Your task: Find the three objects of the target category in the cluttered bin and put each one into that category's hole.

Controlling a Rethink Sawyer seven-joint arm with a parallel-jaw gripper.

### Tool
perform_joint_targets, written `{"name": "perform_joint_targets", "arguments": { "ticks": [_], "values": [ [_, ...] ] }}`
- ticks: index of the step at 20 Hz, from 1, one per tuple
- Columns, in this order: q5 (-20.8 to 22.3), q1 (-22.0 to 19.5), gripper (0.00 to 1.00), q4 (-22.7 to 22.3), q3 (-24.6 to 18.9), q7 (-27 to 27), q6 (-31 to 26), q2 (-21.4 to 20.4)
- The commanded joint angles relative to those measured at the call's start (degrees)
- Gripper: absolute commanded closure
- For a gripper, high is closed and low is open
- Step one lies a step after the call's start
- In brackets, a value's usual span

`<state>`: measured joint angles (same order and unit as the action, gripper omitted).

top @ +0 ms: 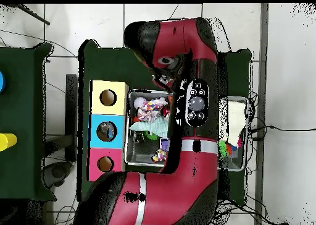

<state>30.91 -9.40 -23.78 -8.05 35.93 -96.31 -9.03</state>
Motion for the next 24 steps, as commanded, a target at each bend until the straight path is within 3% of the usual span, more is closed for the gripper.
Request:
{"name": "perform_joint_targets", "arguments": {
  "ticks": [1, 8, 14, 19, 21, 24],
  "values": [
    [13.4, -1.2, 0.00, 17.2, -10.0, -29.5, -6.0, 8.9],
    [29.3, -1.3, 0.00, 21.7, -20.5, -37.3, -5.3, 9.0],
    [44.6, -3.8, 0.00, 19.6, -36.4, -37.1, -7.0, 6.6],
    [46.8, -7.3, 0.00, 16.0, -47.4, -34.0, -11.7, 4.8],
    [45.4, -8.1, 0.00, 14.6, -49.8, -34.2, -13.7, 4.0],
    [39.3, -9.3, 0.00, 12.0, -51.9, -32.2, -16.3, 3.0]
  ]
}}
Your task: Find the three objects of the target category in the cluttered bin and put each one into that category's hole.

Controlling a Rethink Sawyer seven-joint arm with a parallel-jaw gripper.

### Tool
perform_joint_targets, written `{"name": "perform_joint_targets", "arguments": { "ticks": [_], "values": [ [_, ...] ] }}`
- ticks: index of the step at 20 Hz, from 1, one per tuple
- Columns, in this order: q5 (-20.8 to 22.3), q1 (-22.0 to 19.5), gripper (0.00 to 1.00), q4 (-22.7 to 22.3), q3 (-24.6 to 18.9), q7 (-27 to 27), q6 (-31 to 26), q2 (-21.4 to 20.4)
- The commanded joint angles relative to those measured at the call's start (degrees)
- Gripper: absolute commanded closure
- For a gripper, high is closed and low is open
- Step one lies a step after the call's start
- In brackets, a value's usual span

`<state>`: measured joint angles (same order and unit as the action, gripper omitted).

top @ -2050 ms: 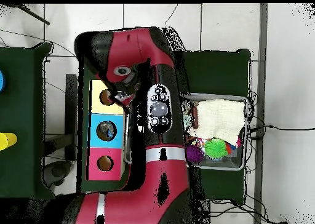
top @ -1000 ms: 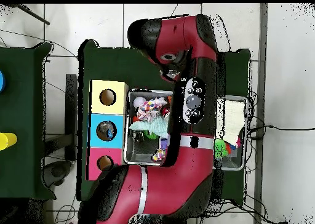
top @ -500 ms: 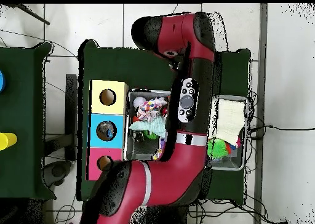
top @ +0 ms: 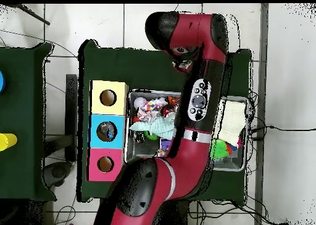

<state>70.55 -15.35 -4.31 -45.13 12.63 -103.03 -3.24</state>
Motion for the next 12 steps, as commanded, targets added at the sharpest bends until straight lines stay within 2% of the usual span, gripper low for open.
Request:
{"name": "perform_joint_targets", "arguments": {
  "ticks": [1, 4, 8, 12],
  "values": [
    [-3.5, -3.8, 0.00, -8.3, -15.7, -6.2, -10.1, -2.6],
    [-14.2, -4.7, 0.00, -11.5, -15.5, 0.4, -7.5, -1.9],
    [-25.8, -4.2, 0.00, -15.0, -12.3, 7.9, -1.9, -3.1],
    [-31.8, -2.9, 0.00, -18.2, -7.2, 10.6, 0.3, -6.6]
  ]
}}
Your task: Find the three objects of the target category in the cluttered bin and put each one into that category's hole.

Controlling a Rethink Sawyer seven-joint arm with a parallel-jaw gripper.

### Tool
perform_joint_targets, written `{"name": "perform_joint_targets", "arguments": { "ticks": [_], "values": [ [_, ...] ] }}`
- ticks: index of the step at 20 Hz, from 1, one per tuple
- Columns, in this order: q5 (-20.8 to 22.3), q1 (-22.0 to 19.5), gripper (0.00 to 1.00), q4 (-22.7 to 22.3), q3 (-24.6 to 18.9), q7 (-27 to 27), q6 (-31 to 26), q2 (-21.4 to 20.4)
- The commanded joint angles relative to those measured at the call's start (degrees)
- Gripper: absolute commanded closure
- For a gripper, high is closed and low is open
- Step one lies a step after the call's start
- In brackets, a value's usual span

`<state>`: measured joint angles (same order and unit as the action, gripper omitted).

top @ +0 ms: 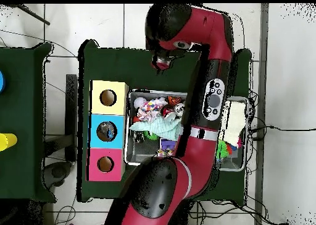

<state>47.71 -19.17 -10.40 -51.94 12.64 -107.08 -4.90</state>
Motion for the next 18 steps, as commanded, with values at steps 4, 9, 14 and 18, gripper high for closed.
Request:
{"name": "perform_joint_targets", "arguments": {
  "ticks": [4, 9, 14, 18],
  "values": [
    [-11.3, 2.0, 0.00, -21.7, 7.8, 9.4, 7.2, -9.2],
    [-15.9, 0.2, 0.00, -30.3, 9.6, 9.8, 15.8, -10.7],
    [-19.3, -2.5, 0.00, -41.8, 11.2, 9.8, 22.6, -16.5],
    [-19.4, -2.6, 0.00, -45.9, 12.7, 8.9, 24.0, -18.0]
  ]
}}
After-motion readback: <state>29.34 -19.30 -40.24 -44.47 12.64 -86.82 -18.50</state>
